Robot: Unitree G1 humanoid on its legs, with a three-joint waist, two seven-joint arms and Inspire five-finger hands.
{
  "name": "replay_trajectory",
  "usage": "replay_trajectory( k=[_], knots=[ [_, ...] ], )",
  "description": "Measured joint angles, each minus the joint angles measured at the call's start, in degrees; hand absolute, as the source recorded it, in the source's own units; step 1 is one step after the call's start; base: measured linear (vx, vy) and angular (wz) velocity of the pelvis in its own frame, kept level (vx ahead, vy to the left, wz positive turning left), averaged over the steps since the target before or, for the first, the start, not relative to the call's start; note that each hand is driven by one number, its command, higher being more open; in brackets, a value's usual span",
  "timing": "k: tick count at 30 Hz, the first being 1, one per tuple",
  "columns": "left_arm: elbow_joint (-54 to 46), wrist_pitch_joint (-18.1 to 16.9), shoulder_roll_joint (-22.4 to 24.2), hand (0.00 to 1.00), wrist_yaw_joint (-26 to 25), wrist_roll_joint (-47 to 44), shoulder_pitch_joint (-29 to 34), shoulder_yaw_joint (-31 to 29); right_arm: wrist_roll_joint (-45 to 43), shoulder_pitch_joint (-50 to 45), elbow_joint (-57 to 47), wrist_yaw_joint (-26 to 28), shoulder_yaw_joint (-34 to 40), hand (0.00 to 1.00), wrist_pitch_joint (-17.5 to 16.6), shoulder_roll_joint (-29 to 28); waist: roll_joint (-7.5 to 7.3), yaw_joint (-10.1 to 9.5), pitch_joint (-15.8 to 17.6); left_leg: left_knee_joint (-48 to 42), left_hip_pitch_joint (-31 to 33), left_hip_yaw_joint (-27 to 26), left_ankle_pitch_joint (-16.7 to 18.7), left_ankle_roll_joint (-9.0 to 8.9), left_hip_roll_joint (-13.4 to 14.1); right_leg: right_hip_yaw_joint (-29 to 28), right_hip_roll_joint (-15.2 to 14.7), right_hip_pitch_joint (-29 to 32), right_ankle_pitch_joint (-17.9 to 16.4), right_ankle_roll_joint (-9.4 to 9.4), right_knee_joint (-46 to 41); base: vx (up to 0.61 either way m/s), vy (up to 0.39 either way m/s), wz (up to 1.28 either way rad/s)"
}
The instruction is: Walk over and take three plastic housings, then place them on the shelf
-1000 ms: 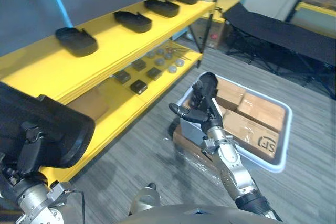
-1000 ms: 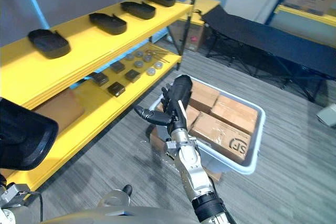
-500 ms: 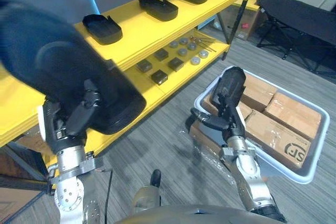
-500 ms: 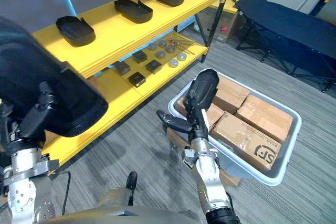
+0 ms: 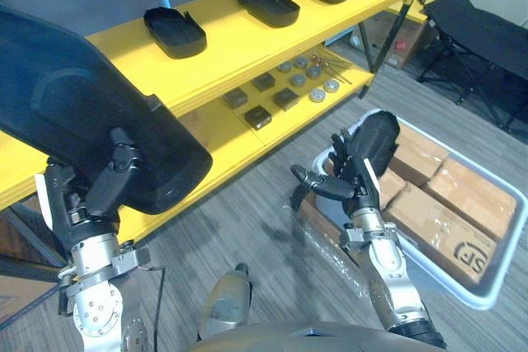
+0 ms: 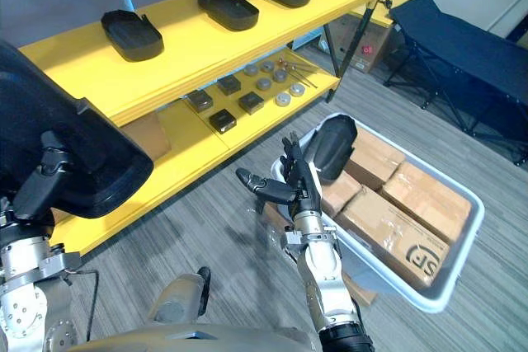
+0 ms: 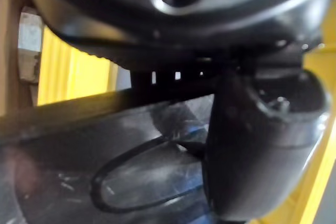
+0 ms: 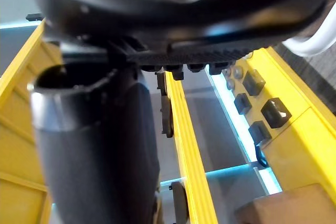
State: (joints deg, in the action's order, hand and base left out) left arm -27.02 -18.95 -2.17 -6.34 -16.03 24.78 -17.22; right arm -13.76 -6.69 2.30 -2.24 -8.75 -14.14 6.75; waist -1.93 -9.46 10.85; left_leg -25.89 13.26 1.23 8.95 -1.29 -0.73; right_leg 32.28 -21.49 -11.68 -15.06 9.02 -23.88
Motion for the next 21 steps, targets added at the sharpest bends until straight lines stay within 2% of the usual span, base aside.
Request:
replay_trajectory(
  k=[1, 2, 3, 4, 5, 6, 8, 10, 11, 13, 14, 15, 16, 17, 18, 21],
  knots=[
    [0.09, 0.44, -0.15, 0.0, -0.55, 1.21, -0.39, -0.02, 0.09, 0.55, 0.15, -0.06, -0.24, 1.0, -0.29, 0.13, 0.49, 0.48, -0.57, -0.19, -0.22, 0.94, 0.47, 0.57, -0.8, -3.71, -2.18, 4.92, 3.8, -5.64, -9.58, 0.26, 0.192, 0.31],
    [0.06, 0.44, -0.39, 0.0, -0.68, 1.51, -0.44, -0.02, 0.11, 0.89, 0.17, -0.07, -0.35, 1.0, -0.3, 0.12, 0.63, 0.62, -0.69, 0.43, -0.93, 1.16, 0.65, 0.93, -0.97, -5.92, -2.8, 7.41, 6.72, -7.84, -13.22, 0.29, 0.253, 0.33],
    [-0.08, 0.43, -1.61, 0.0, -1.41, 2.99, -0.62, 0.01, 0.54, 1.62, 0.34, 0.01, -0.56, 1.0, -0.53, -0.12, 0.88, 0.9, -0.69, 2.24, -2.77, 2.02, 0.83, 1.81, -0.89, -9.76, -3.35, 10.97, 10.18, -7.26, -19.76, 0.32, 0.173, 0.29],
    [-0.03, 0.58, -2.79, 0.0, -2.42, 3.37, -1.29, 0.07, 0.56, 2.66, 0.34, 0.12, -1.08, 1.0, -1.04, -0.63, 1.06, 1.57, -0.63, 3.3, -4.24, 3.16, 0.83, 2.57, -0.99, -11.3, -2.19, 13.35, 6.46, -6.68, -24.09, 0.35, 0.14, 0.34],
    [0.03, 0.76, -2.86, 0.0, -2.91, 3.37, -1.78, 0.07, 0.58, 3.44, 0.34, 0.27, -1.27, 1.0, -1.1, -0.64, 1.05, 1.93, -0.65, 3.91, -5.4, 3.81, 0.86, 2.67, -0.96, -11.31, -1.19, 14.04, 4.52, -6.8, -24.59, 0.31, 0.082, 0.34],
    [0.1, 0.97, -2.83, 0.0, -3.43, 3.28, -2.46, 0.05, 1.54, 4.52, 0.33, 0.6, -1.39, 1.0, -1.26, -0.6, 1.72, 1.86, -0.36, 5.67, -8.09, 4.41, 0.81, 2.72, -0.95, -11.14, 1.22, 14.91, 2.05, -7.14, -22.29, 0.24, 0.067, 0.24],
    [0.18, 1.08, -2.83, 0.0, -3.58, 3.15, -3.53, 0.17, 2.07, 6.26, 0.17, 0.73, -1.3, 1.0, -2.06, 0.19, 2.7, 2.08, -0.8, 8.08, -10.53, 6.3, 0.81, 2.67, -0.6, -11.89, 6.82, 17.38, 0.45, -7.6, -12.11, 0.25, 0.03, 0.44],
    [0.92, 1.06, -2.75, 0.0, -3.56, 3.12, -5.25, 0.97, -0.52, 7.69, 0.12, 0.88, -0.79, 1.0, -3.44, 1.17, 3.42, 2.47, -0.73, 8.43, -10.66, 9.13, 1.04, 2.31, -0.89, -17.77, 11.11, 20.93, 1.27, -6.53, -3.3, 0.23, -0.055, 0.94],
    [2.92, 1.04, -2.65, 0.0, -3.61, 3.14, -6.47, 2.32, -4.51, 7.95, -0.02, 1.37, -0.64, 1.0, -4.28, 1.3, 3.56, 3.32, -0.97, 8.52, -10.85, 12.7, 1.23, 1.98, -1.44, -23.28, 13.16, 22.68, 2.41, -5.02, 1.02, 0.2, -0.129, 1.24],
    [4.53, 1.08, -2.54, 0.0, -3.86, 3.16, -6.65, 3.65, -5.21, 7.78, -0.45, 1.21, -0.75, 1.0, -4.75, 1.04, 3.41, 3.86, -1.04, 8.5, -11.52, 15.58, 1.46, 1.53, -2.53, -26.88, 13.75, 23.05, 3.42, -4.06, 3.59, 0.23, -0.218, 1.2],
    [5.69, 1.47, -2.14, 0.0, -3.99, 3.14, -6.18, 5.09, -5.43, 7.73, -1.4, 1.48, -1.26, 1.0, -5.24, 0.89, 2.45, 4.03, -1.47, 8.02, -12.44, 18.0, 2.33, 0.22, -4.2, -29.77, 13.26, 21.93, 7.06, -4.82, 5.84, 0.25, -0.306, 1.11],
    [5.67, 1.57, -2.18, 0.0, -3.98, 3.13, -5.97, 5.42, -5.91, 7.73, -2.26, 1.58, -1.67, 1.0, -5.24, 0.7, 1.59, 3.9, -1.77, 7.99, -12.68, 18.79, 2.84, -0.45, -4.96, -29.79, 12.67, 21.19, 8.72, -5.22, 6.4, 0.28, -0.397, 1.39],
    [5.77, 1.61, -1.21, 0.0, -3.72, 3.12, -5.95, 6.01, -6.46, 7.97, -4.54, 1.88, -2.37, 1.0, -5.38, 0.9, 1.91, 3.82, -2.15, 7.06, -12.64, 19.37, 4.7, -1.04, -4.38, -27.99, 12.52, 19.8, 11.42, -3.99, 6.48, 0.16, -0.276, 1.0],
    [5.46, 1.6, -0.4, 0.0, -3.63, 3.09, -5.46, 6.26, -6.88, 8.21, -5.66, 2.05, -2.75, 1.0, -5.39, 1.55, 2.77, 3.68, -2.54, 6.63, -12.4, 18.77, 5.24, -1.44, -2.95, -26.27, 13.19, 18.94, 11.03, -4.6, 7.05, 0.17, -0.305, 1.07],
    [4.26, 1.48, 0.67, 0.0, -3.58, 3.1, -3.99, 6.17, -7.19, 9.64, -7.78, 3.44, -3.18, 1.0, -5.47, 2.42, 3.89, 3.0, -3.19, 6.23, -11.98, 16.34, 5.86, -1.94, 0.37, -23.53, 14.96, 17.74, 10.23, -6.01, 7.65, 0.16, -0.271, 0.84],
    [4.22, 1.48, 1.23, 0.0, -3.0, 2.79, -3.78, 6.27, -7.91, 11.72, -10.08, 6.0, -1.72, 1.0, -6.51, 3.75, 4.12, 3.42, -3.33, 5.96, -11.76, 8.89, 5.16, -2.82, 4.77, -18.01, 16.26, 14.29, 9.18, -7.69, 8.79, 0.14, -0.248, 0.86]
  ],
)
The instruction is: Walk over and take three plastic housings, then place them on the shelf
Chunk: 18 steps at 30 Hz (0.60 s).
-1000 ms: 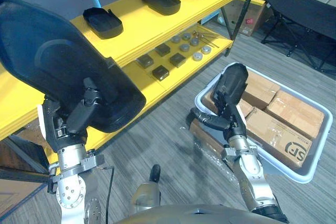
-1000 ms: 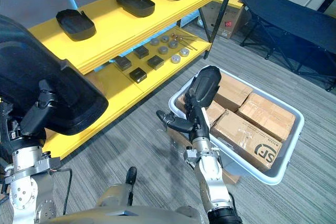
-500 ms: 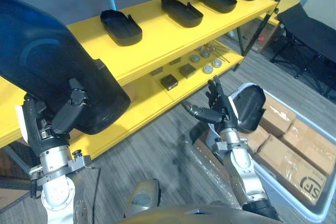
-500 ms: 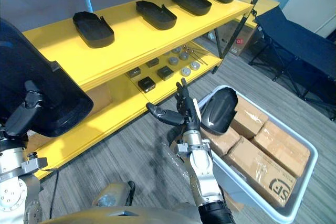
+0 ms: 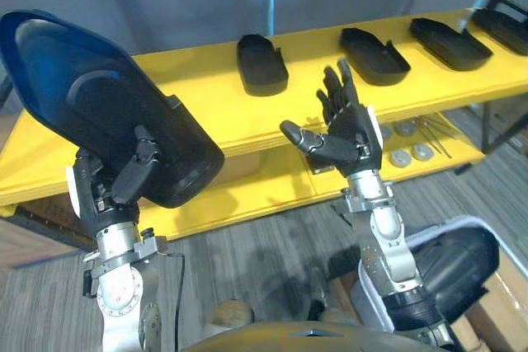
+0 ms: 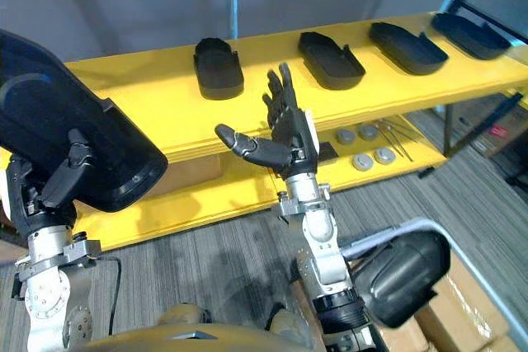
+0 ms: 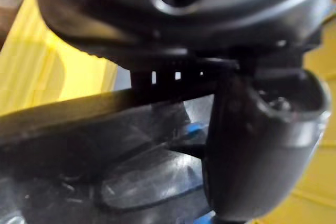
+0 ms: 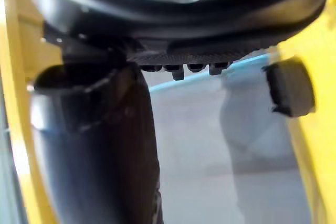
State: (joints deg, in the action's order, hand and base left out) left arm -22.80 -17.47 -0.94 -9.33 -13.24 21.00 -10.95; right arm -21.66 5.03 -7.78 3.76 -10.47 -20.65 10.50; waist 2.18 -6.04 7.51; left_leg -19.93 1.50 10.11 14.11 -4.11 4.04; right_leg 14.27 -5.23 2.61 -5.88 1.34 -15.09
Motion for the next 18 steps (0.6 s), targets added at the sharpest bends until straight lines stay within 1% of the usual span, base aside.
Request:
replay_trajectory(
  k=[1, 2, 3, 4, 5, 6, 7, 8, 9, 10, 11, 12, 13, 14, 15, 16, 17, 18],
  knots=[
    [0.06, 0.0, 0.42, 0.0, 0.44, -0.19, 0.0, 0.02, 0.02, 0.5, 0.02, 0.69, 1.19, 1.0, -0.57, 0.5, 0.05, -0.09, 0.04, -0.82, 0.24, -2.96, -0.06, 0.06, 1.24, 1.61, 0.3, -1.43, -0.2, -0.33, 0.78, 0.1, -0.18, 0.69],
    [0.14, 0.0, 0.56, 0.0, 0.86, -0.28, -0.02, 0.01, 0.02, 0.43, 0.04, 0.79, 1.91, 1.0, -0.72, 0.6, 0.07, -0.1, 0.06, -1.1, 0.32, -4.45, -0.08, 0.1, 1.75, 2.46, 0.33, -2.17, -0.27, -0.44, 1.13, 0.09, -0.122, 0.61],
    [0.37, 0.0, 0.56, 0.0, 1.53, -0.37, -0.01, -0.02, 0.02, 0.02, 0.13, 0.74, 3.67, 1.0, -0.99, 0.58, 0.09, 0.02, 0.06, -0.72, -0.05, -7.09, -0.28, -0.01, 2.58, 3.64, 0.27, -3.69, -0.28, -0.47, 1.96, 0.06, -0.043, 0.59],
    [0.39, 0.0, 0.57, 0.0, 2.15, -0.39, -0.06, -0.03, 0.02, -0.17, 0.12, 0.67, 5.65, 1.0, -1.26, 0.47, 0.08, 0.2, 0.05, -0.32, -0.17, -8.38, -0.52, -0.12, 2.69, 4.73, -0.09, -4.7, -0.21, -0.36, 2.82, 0.04, -0.005, 0.56],
    [0.4, 0.0, 0.57, 0.0, 2.43, -0.38, -0.06, -0.02, 0.01, -0.18, 0.12, 0.66, 6.65, 1.0, -1.35, 0.31, 0.08, 0.33, 0.05, 0.13, -0.23, -8.85, -0.9, -0.43, 2.53, 5.24, -0.46, -5.04, -0.04, -0.09, 3.23, 0.0, 0.049, 0.56],
    [0.46, 0.0, 0.58, 0.0, 3.0, -0.38, -0.16, -0.01, -0.01, -0.2, 0.12, 0.59, 8.46, 1.0, -1.42, 0.05, 0.07, 0.87, 0.13, 0.03, 0.11, -9.97, -1.57, -0.25, 1.97, 6.3, -1.52, -6.13, 0.52, 0.64, 4.54, -0.01, 0.123, 0.59],
    [0.81, -0.01, 0.57, 0.0, 3.63, -0.36, -0.56, 0.01, 0.0, -0.23, 0.11, 0.28, 9.92, 1.0, -1.41, -0.37, -0.29, 1.78, 1.02, -1.87, 0.67, -11.05, -1.06, 0.49, 1.37, 7.38, -2.89, -8.26, 1.0, 1.34, 6.28, -0.02, 0.185, 0.59],
    [1.14, -0.03, 0.47, 0.0, 3.89, -0.34, -0.92, 0.02, -0.01, -0.24, 0.14, -0.06, 10.33, 1.0, -1.41, -0.75, 0.0, 1.99, 1.21, -2.83, 1.01, -12.31, -0.44, 1.29, 1.85, 7.92, -3.5, -8.98, 1.02, 1.44, 6.56, -0.05, 0.25, 0.4],
    [1.67, -0.09, 0.45, 0.0, 4.56, -0.28, -1.4, 0.17, 0.0, -0.21, 0.16, -0.74, 11.24, 1.0, -1.41, -1.0, 0.5, 2.49, 1.3, -2.24, 1.55, -13.9, -0.79, 1.38, 3.89, 8.07, -4.33, -9.37, 0.93, 2.12, 6.43, -0.07, 0.299, 0.15],
    [2.33, -0.26, 0.42, 0.0, 4.64, -0.22, -1.66, 0.31, 0.09, -0.37, 0.27, -1.05, 11.44, 1.0, -1.5, -1.21, 1.6, 3.19, 1.26, -0.81, 1.32, -16.07, -3.15, -1.56, 5.4, 7.58, -5.37, -9.46, 0.99, 3.72, 6.1, -0.05, 0.306, -0.02],
    [3.02, -0.25, 0.32, 0.0, 4.68, -0.18, -1.99, 0.31, 0.1, -0.84, 0.4, -1.42, 11.43, 1.0, -1.52, -1.79, 1.27, 3.03, 1.35, -0.12, 0.49, -16.72, -3.11, -0.92, 4.13, 6.96, -6.49, -9.57, 1.02, 4.28, 6.19, -0.01, 0.358, -0.22],
    [3.81, -0.25, 0.06, 0.0, 4.68, -0.16, -2.78, 0.19, 0.22, -1.48, 0.49, -2.02, 10.83, 1.0, -1.65, -2.87, 0.56, 3.1, 1.29, 1.35, -0.24, -18.29, -2.92, -0.13, 2.05, 5.15, -8.22, -9.47, 1.75, 5.3, 6.89, 0.03, 0.294, -0.24],
    [4.14, -0.25, -0.18, 0.0, 4.71, -0.16, -3.51, -0.09, 0.73, -1.83, 0.49, -2.05, 10.62, 1.0, -1.9, -3.21, 0.18, 3.16, 1.25, 1.61, -0.23, -18.72, -2.92, 0.4, 1.06, 4.39, -9.1, -9.25, 2.39, 5.94, 7.33, 0.04, 0.332, -0.25],
    [4.54, -0.24, -0.88, 0.0, 4.77, -0.22, -4.77, -0.15, 0.99, -2.27, 0.74, -2.2, 10.33, 1.0, -2.28, -3.67, -0.53, 3.23, 1.3, 2.02, -0.2, -19.97, -3.12, 1.42, -0.68, 3.42, -10.79, -8.62, 3.58, 7.0, 7.98, 0.05, 0.294, -0.2],
    [4.64, -0.2, -1.77, 0.0, 5.2, -0.19, -5.53, -0.14, 0.96, -2.81, 0.91, -2.61, 10.17, 1.0, -2.28, -4.19, -0.9, 3.26, 1.23, 2.18, -0.27, -21.18, -3.38, 2.73, -1.96, 2.71, -11.67, -8.54, 4.63, 7.53, 8.89, 0.05, 0.261, -0.26],
    [4.63, -0.2, -2.2, 0.0, 5.68, -0.17, -5.71, -0.14, 0.95, -3.27, 0.91, -2.86, 10.13, 1.0, -2.33, -4.58, -1.02, 3.26, 1.16, 2.26, -0.44, -21.76, -3.21, 3.14, -2.48, 2.48, -12.15, -8.5, 5.05, 7.51, 9.28, 0.06, 0.215, -0.34],
    [4.56, -0.2, -2.87, 0.0, 6.39, 0.21, -5.82, -0.31, 0.88, -4.37, 0.91, -3.14, 9.93, 1.0, -2.69, -5.4, -1.04, 3.28, 1.14, 2.69, -1.16, -23.04, -2.92, 3.69, -3.17, 2.12, -12.89, -8.22, 5.94, 7.08, 9.31, 0.07, 0.204, -0.45],
    [4.51, -0.2, -3.37, 0.0, 7.2, 0.47, -5.82, -0.58, 0.84, -5.51, 0.91, -3.22, 9.89, 1.0, -2.97, -6.42, -1.11, 3.28, 1.1, 3.89, -2.18, -24.49, -2.87, 4.12, -3.51, 2.2, -13.4, -7.46, 6.5, 6.22, 9.06, 0.06, 0.166, -0.52]
  ],
)
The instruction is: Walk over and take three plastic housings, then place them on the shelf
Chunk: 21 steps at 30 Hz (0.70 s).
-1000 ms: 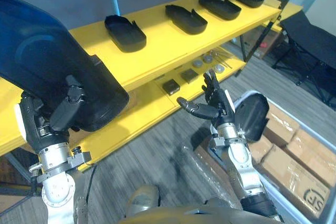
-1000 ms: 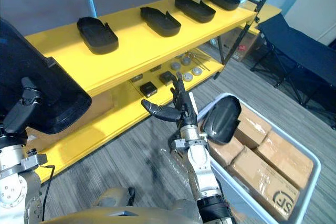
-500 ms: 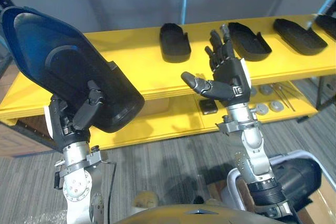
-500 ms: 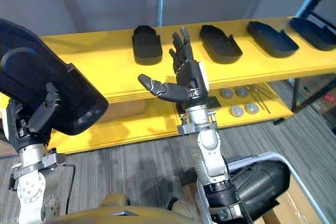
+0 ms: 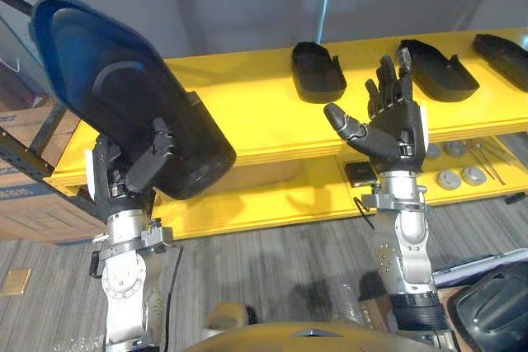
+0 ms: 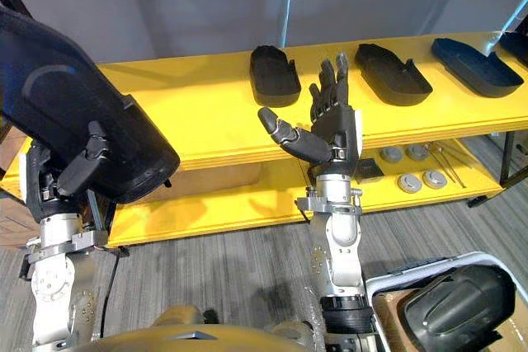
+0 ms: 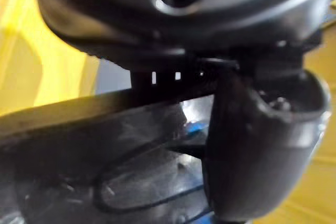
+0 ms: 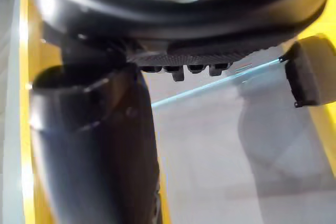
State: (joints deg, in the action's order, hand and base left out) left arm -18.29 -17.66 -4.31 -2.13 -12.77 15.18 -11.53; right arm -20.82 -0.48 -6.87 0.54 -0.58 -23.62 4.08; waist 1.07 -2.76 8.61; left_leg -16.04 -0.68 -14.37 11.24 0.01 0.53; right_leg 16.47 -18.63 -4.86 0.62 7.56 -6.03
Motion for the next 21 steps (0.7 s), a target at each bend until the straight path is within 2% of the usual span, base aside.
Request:
replay_trajectory(
  k=[2, 3, 5, 7, 10, 16, 19, 21],
  knots=[
    [-0.09, 0.01, -0.87, 0.0, 0.73, 0.06, -0.04, -0.09, 0.04, -1.1, -0.01, 0.1, -0.34, 1.0, -0.41, -0.8, -0.06, 0.14, -0.05, 1.4, -0.76, -1.95, -0.14, 0.28, 0.11, 0.64, 0.2, 1.12, 0.41, -1.57, -0.26, 0.06, 0.085, -0.56],
    [-0.1, 0.2, -2.22, 0.0, 0.76, 0.27, -0.14, -0.04, 0.05, -1.62, -0.01, 0.21, -0.66, 1.0, -0.45, -1.05, -0.42, 1.34, -0.25, 1.61, -0.66, -2.75, -0.23, 0.42, 0.41, -1.0, 1.33, 1.92, 0.43, -1.9, 0.62, 0.07, 0.045, -0.4],
    [-0.09, 0.69, -3.25, 0.0, 0.71, 0.94, -0.6, 0.31, 0.01, -2.07, -0.05, 0.51, -0.49, 1.0, -0.57, -1.08, -0.69, 3.01, -0.42, 1.51, -0.46, -2.7, -0.29, 0.51, 0.88, -3.1, 3.03, 1.42, 0.71, -1.97, 3.1, 0.05, -0.013, -0.13],
    [-0.08, 1.3, -3.64, 0.0, -0.29, 2.25, -2.87, 3.2, -0.02, -2.7, -0.08, 1.19, 0.2, 1.0, -0.75, -0.99, -0.83, 3.46, -0.5, 1.02, 0.5, -2.63, -0.3, 0.48, 1.83, -4.19, 4.35, 1.3, 2.26, -1.04, 4.98, 0.07, -0.062, -0.08],
    [-0.08, 1.5, -3.23, 0.0, -1.22, 2.71, -3.89, 6.98, -0.02, -3.8, -0.08, 1.83, 0.7, 1.0, -0.73, 0.27, -0.69, 4.61, -0.47, 1.44, 0.24, -0.76, -0.66, -0.14, 2.84, -3.91, 5.91, 0.52, 2.55, -0.64, 5.34, 0.04, -0.091, 0.05],
    [-0.1, 1.75, -2.27, 0.0, -1.2, 2.72, -3.82, 6.62, -0.17, -3.61, -0.24, 4.09, 2.98, 1.0, -0.74, 2.83, -0.5, 4.33, -0.47, 3.17, 0.08, 0.11, -1.74, -1.93, 4.2, -3.92, 7.63, 0.74, 2.29, -0.98, 6.03, -0.03, -0.073, 0.01],
    [-0.1, 1.81, -2.13, 0.0, -1.9, 2.8, -3.79, 6.02, -1.17, -3.6, -0.24, 4.68, 3.68, 1.0, -0.74, 2.96, 0.33, 4.39, 0.02, 0.5, 0.72, 0.01, -0.66, -1.88, 5.22, -4.18, 8.06, 0.77, 0.94, -0.86, 5.07, -0.06, -0.036, -0.07],
    [-0.1, 1.85, -1.52, 0.0, -2.69, 2.05, -3.37, 5.69, -2.68, -3.8, -0.27, 5.36, 3.93, 1.0, -0.75, 2.92, 2.12, 4.44, 0.98, -4.46, 1.48, -0.07, 1.1, -0.74, 7.79, -4.38, 9.2, 1.47, -2.59, -2.38, 0.68, -0.09, -0.027, -0.06]
  ],
)
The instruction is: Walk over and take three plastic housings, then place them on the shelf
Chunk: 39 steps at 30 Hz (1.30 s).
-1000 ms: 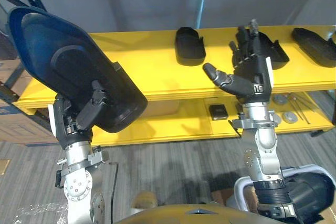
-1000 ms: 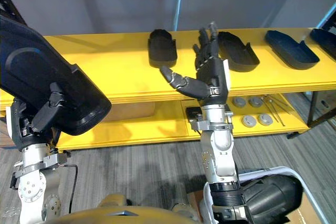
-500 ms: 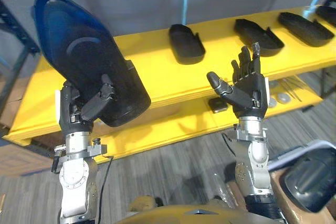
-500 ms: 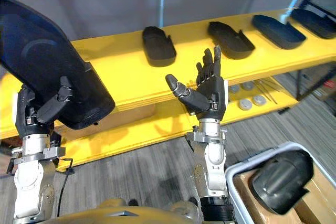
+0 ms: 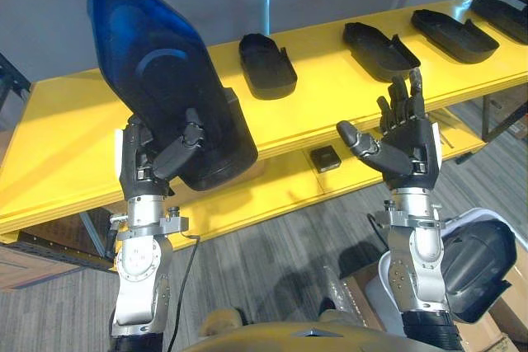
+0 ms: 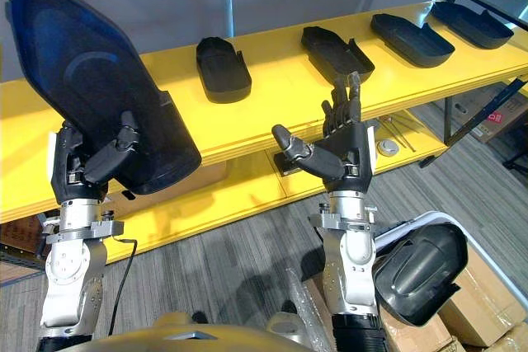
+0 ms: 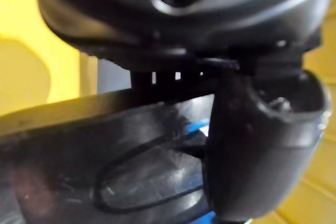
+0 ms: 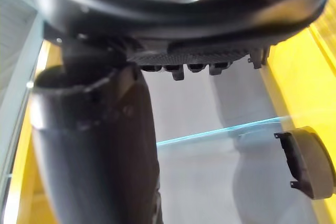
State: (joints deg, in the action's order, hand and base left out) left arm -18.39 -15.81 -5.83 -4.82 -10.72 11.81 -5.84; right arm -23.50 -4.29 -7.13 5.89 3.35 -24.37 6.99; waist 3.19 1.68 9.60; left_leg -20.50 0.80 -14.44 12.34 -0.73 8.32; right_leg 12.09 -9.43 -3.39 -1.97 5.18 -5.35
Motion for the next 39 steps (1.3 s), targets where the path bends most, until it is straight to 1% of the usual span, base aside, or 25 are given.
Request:
replay_trajectory(
  k=[1, 2, 3, 4, 5, 6, 7, 8, 10, 11, 12, 13, 14, 16, 17, 18, 19, 20, 21, 22, 23, 27, 31, 33, 39],
  knots=[
    [0.04, 0.04, 0.61, 0.0, -0.16, -0.03, 0.22, -0.45, -0.01, -0.51, -0.02, 0.05, -0.07, 1.0, -0.01, -0.1, 0.56, -0.05, 0.47, -7.38, 2.79, 0.65, 0.86, 2.48, 1.41, -0.56, 0.41, 0.96, -2.13, -0.14, -3.3, -0.14, -0.055, -0.05],
    [0.17, 0.04, 1.43, 0.0, -0.12, -0.2, 0.76, -0.75, 0.0, -1.53, -0.02, 0.32, -0.07, 1.0, -0.02, -0.09, 1.38, -0.13, 0.98, -15.94, 5.88, 2.5, 0.26, 4.8, 2.73, -0.52, 1.18, 0.16, -3.2, 0.11, -4.7, -0.13, -0.09, -0.11],
    [0.2, 0.04, 1.88, 0.0, -0.15, -0.42, 1.61, -0.96, 0.02, -2.32, -0.02, 0.91, -0.09, 1.0, -0.02, -0.22, 2.06, -0.26, 1.37, -20.87, 7.65, 3.89, -1.33, 6.94, 3.72, -0.67, 2.0, -1.03, -3.41, -0.19, -4.48, -0.04, -0.085, -0.17],
    [0.3, 0.05, 2.08, 0.0, -0.1, -0.5, 2.19, -1.37, 0.13, -2.78, -0.04, 1.4, -0.09, 1.0, -0.03, -0.44, 2.25, -0.26, 1.52, -22.74, 8.23, 4.19, -2.66, 7.05, 4.17, -1.17, 2.16, -1.8, -3.41, -0.24, -4.15, 0.03, -0.047, -0.13],
    [0.9, 0.09, 2.05, 0.0, 0.09, -0.46, 2.46, -2.04, 0.14, -3.74, -0.49, 2.01, 0.04, 1.0, -0.1, -0.91, 1.89, -0.06, 1.78, -23.31, 8.58, 4.51, -5.15, 5.68, 4.28, -1.47, 1.81, -3.46, -3.35, -0.34, -2.99, 0.06, -0.023, 0.06],
    [1.0, 0.1, 2.0, 0.0, 0.19, -0.46, 2.37, -2.15, 0.15, -3.97, -1.41, 2.27, 0.45, 1.0, -0.26, -1.29, 1.06, 0.22, 2.16, -21.19, 8.03, 4.89, -4.83, 4.13, 3.7, -1.78, 1.19, -3.67, -3.23, -0.52, -2.61, 0.06, -0.023, 0.12],
    [1.0, 0.11, 2.0, 0.0, 0.36, -0.45, 2.25, -2.03, 0.11, -3.9, -1.83, 2.25, 0.75, 1.0, -0.31, -1.33, 1.14, 0.21, 2.2, -19.63, 7.44, 5.0, -4.29, 3.86, 3.43, -2.07, 1.06, -3.58, -3.1, -0.72, -2.61, 0.03, -0.009, 0.15],
    [1.0, 0.1, 1.99, 0.0, 1.47, -0.34, 2.07, -1.82, 0.1, -3.36, -2.52, 2.07, 1.69, 1.0, -1.06, -1.27, 1.28, 0.32, 2.19, -12.26, 5.58, 5.73, -2.52, 2.11, 2.76, -3.17, 0.78, -3.21, -3.02, -0.84, -2.66, 0.0, 0.033, -0.01],
    [1.02, 0.11, 2.0, 0.0, 1.94, -0.37, 2.17, -1.69, 0.11, -1.72, -2.5, 1.93, 1.82, 1.0, -1.41, -0.63, 1.13, 0.11, 2.27, -2.48, 3.95, 7.86, -2.64, 0.0, 1.92, -4.83, -0.23, -2.63, -3.1, -0.72, -2.82, 0.01, 0.09, -0.24],
    [1.05, 0.16, 1.99, 0.0, 1.96, -0.37, 2.17, -1.76, 0.12, -0.69, -2.5, 1.9, 1.56, 1.0, -1.42, 0.04, 1.41, -0.04, 2.1, 3.49, 2.69, 8.8, -3.86, -1.79, 1.63, -5.96, -0.68, -2.3, -3.57, 0.0, -3.28, 0.05, 0.208, -0.47],
    [1.05, 0.18, 1.98, 0.0, 2.08, -0.38, 2.17, -1.79, 0.11, -0.11, -2.51, 1.93, 1.43, 1.0, -1.41, 0.28, 2.02, -0.14, 1.71, 5.94, 2.04, 9.02, -4.46, -2.32, 1.88, -6.81, -0.9, -1.74, -4.28, 1.11, -4.11, 0.1, 0.317, -0.61],
    [1.08, 0.38, 1.65, 0.0, 2.43, -0.37, 2.17, -1.89, 0.1, 0.29, -2.49, 1.91, 1.22, 1.0, -1.4, 0.92, 2.19, -0.16, 1.29, 5.8, 1.33, 8.85, -7.24, -4.74, 0.66, -8.36, -1.95, -1.12, -5.11, 2.38, -5.26, 0.1, 0.308, -0.53],
    [1.09, 0.72, 1.13, 0.0, 2.59, -0.37, 2.15, -1.98, 0.07, 0.24, -2.44, 1.91, 0.95, 1.0, -1.39, 1.0, 1.87, -0.22, 0.73, 5.54, 0.86, 8.53, -7.2, -5.19, -0.23, -9.1, -2.74, -0.75, -5.29, 2.68, -5.76, 0.13, 0.292, -0.44],
    [1.17, 2.71, -1.51, 0.0, 2.94, -0.37, 1.11, -2.49, 0.01, 0.1, -2.4, 2.34, 0.24, 1.0, -1.43, 1.14, -0.74, 0.44, -0.69, 5.96, 0.62, 6.08, -5.6, -3.32, -3.94, -9.81, -7.1, 0.91, -5.57, 1.72, -7.4, 0.17, 0.255, -0.25],
    [1.69, 2.99, -2.23, 0.0, 2.94, -0.37, 0.38, -2.59, 0.01, 0.15, -2.34, 2.42, 0.13, 1.0, -1.42, 1.03, -0.98, 0.38, -0.68, 5.87, 0.53, 5.31, -5.71, -3.17, -4.2, -9.26, -7.6, 1.89, -4.9, 1.86, -8.97, 0.19, 0.234, -0.3],
    [2.98, 4.14, -3.08, 0.0, 2.88, -0.36, -0.72, -3.17, 0.03, 0.29, -1.91, 2.45, -0.7, 1.0, -1.33, 0.9, -0.95, 0.21, -0.67, 5.78, -0.22, 4.5, -5.76, -2.64, -4.15, -8.11, -7.86, 3.09, -2.83, 2.34, -11.23, 0.17, 0.18, -0.29],
    [3.96, 5.52, -3.83, 0.0, 2.56, -0.36, -1.44, -3.73, 0.05, 0.37, -1.51, 2.47, -1.82, 1.0, -1.3, 0.59, -0.88, 0.51, -0.61, 5.99, -1.28, 4.61, -5.79, -2.55, -3.52, -6.74, -7.59, 3.57, -1.15, 3.07, -12.84, 0.16, 0.146, -0.26],
    [4.43, 6.12, -4.09, 0.0, 2.25, -0.33, -1.81, -3.91, 0.09, 0.39, -1.46, 2.52, -2.31, 1.0, -1.3, 0.36, -0.73, 0.52, -0.58, 6.36, -1.84, 4.84, -5.79, -2.54, -2.9, -6.17, -7.24, 4.08, -1.49, 3.05, -13.28, 0.12, 0.073, -0.17],
    [5.17, 6.71, -4.36, 0.0, 1.32, -0.33, -2.64, -4.37, 0.09, 0.8, -1.52, 2.72, -3.22, 1.0, -1.31, -0.09, -0.71, 0.53, -0.63, 7.17, -2.45, 4.97, -5.79, -2.55, -1.87, -5.59, -5.67, 4.24, -2.16, 1.79, -11.41, 0.08, 0.015, -0.08],
    [5.19, 7.25, -4.56, 0.0, 0.87, -0.33, -3.19, -4.72, 0.06, 1.01, -1.69, 3.03, -3.74, 1.0, -1.32, -0.56, -1.31, 0.38, -0.78, 7.52, -2.39, 5.04, -5.8, -2.6, -1.68, -4.84, -4.3, 4.32, -0.88, 2.09, -8.63, 0.08, -0.04, -0.05],
    [5.17, 7.41, -4.7, 0.0, 0.44, -0.21, -3.37, -4.96, 0.12, 1.51, -1.72, 3.51, -4.34, 1.0, -1.28, -0.74, -2.57, 0.12, -1.18, 7.88, -2.38, 5.25, -5.37, -3.32, -2.01, -2.86, -4.07, 4.05, 1.38, 1.9, -6.75, 0.06, -0.07, -0.02],
    [4.5, 10.35, -4.51, 0.0, 2.09, 0.14, -3.37, -5.02, 0.03, 1.89, -1.81, 3.31, -4.14, 1.0, 0.3, 0.61, -1.75, 0.09, -1.14, 9.29, -2.06, 6.44, -5.72, -4.62, -1.37, -0.62, -2.43, 0.65, 2.07, 2.7, 0.19, 0.03, -0.08, 0.09],
    [4.57, 13.09, -5.39, 0.0, 3.48, -0.16, -4.25, -5.93, 0.0, 1.93, -1.8, 3.87, -3.92, 1.0, 0.74, 2.92, -1.28, -0.01, -1.4, 10.58, -2.06, 6.09, -6.28, -5.49, -0.48, -0.56, -1.14, 0.25, 3.55, 2.03, 2.93, -0.01, -0.051, -0.04],
    [8.86, 15.16, -8.01, 0.0, 2.19, -0.4, -8.53, -6.5, -1.81, 2.09, -1.81, 4.52, -4.03, 1.0, 2.02, 3.65, -1.23, -0.03, -1.41, 10.95, -1.94, 5.39, -6.54, -5.64, -0.34, -1.04, -0.84, 0.52, 4.31, 1.88, 3.88, -0.02, -0.014, -0.09],
    [25.31, 17.46, -14.35, 0.0, -1.44, -3.48, -19.37, -10.23, -2.77, 2.77, -2.13, 7.4, -4.83, 1.0, 4.96, 4.64, -1.06, 0.56, -1.47, 11.68, -1.6, 4.75, -7.17, -5.39, -0.64, -1.95, -0.91, 1.32, 5.2, 2.04, 4.78, -0.01, 0.004, -0.07]
  ],
)
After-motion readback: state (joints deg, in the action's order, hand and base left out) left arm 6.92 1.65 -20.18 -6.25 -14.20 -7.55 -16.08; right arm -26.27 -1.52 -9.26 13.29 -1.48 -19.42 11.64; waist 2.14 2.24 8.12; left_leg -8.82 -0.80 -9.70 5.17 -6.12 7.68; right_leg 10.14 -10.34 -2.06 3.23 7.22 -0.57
